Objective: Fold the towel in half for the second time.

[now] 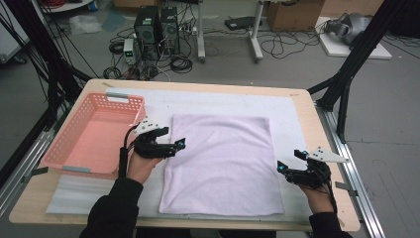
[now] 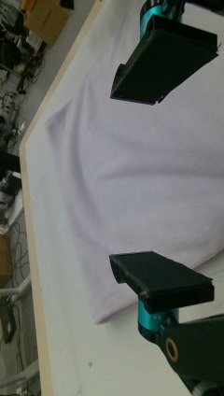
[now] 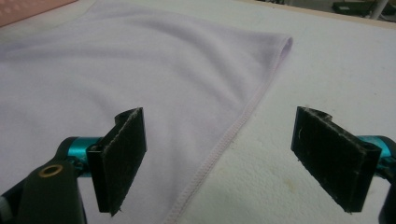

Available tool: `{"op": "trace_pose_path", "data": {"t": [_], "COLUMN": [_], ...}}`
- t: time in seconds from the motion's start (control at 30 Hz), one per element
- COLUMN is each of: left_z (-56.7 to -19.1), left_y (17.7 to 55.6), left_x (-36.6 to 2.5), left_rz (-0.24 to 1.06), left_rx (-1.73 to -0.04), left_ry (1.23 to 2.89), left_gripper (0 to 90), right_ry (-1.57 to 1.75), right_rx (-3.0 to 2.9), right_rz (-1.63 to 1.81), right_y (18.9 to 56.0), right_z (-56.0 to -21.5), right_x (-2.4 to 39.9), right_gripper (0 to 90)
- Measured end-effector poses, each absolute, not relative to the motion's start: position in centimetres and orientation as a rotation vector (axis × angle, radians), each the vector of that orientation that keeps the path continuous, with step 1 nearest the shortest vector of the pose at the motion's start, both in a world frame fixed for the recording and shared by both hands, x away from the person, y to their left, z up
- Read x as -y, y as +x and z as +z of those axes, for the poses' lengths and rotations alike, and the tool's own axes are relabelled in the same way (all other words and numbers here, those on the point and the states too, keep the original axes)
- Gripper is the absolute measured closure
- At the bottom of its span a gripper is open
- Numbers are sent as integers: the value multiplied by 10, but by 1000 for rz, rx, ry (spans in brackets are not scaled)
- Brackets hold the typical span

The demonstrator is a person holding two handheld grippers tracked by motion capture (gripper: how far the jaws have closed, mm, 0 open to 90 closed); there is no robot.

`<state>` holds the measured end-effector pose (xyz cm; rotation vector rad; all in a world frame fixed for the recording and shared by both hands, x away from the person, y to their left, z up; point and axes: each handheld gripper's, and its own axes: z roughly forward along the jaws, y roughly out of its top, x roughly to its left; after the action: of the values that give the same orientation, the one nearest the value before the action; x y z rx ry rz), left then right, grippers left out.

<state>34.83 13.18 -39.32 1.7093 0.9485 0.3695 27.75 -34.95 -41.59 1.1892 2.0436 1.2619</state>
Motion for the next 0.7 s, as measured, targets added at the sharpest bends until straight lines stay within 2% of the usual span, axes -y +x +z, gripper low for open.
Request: {"op": "trace_pose_path", "data": {"t": [0.13,0.23,0.7], "left_z": [-392,-396,-430], "left_y": [373,392,461], "left_x": [-128,-126,-125], "left_rz": [398,385,401], "left_rx": [-1025,-1089,-1278], "left_ry": [1735,1736,1825], "left_gripper": [183,247,298], "right_ry": [1197,1196,1218], "right_rx": [-2041,-2053,-2067], "right_rz": [1268,1266,1262], "right_y": [281,282,288], "right_z": [-417,-418,-422], "right_x": [350,349,348], "right_gripper": [170,170,170]}}
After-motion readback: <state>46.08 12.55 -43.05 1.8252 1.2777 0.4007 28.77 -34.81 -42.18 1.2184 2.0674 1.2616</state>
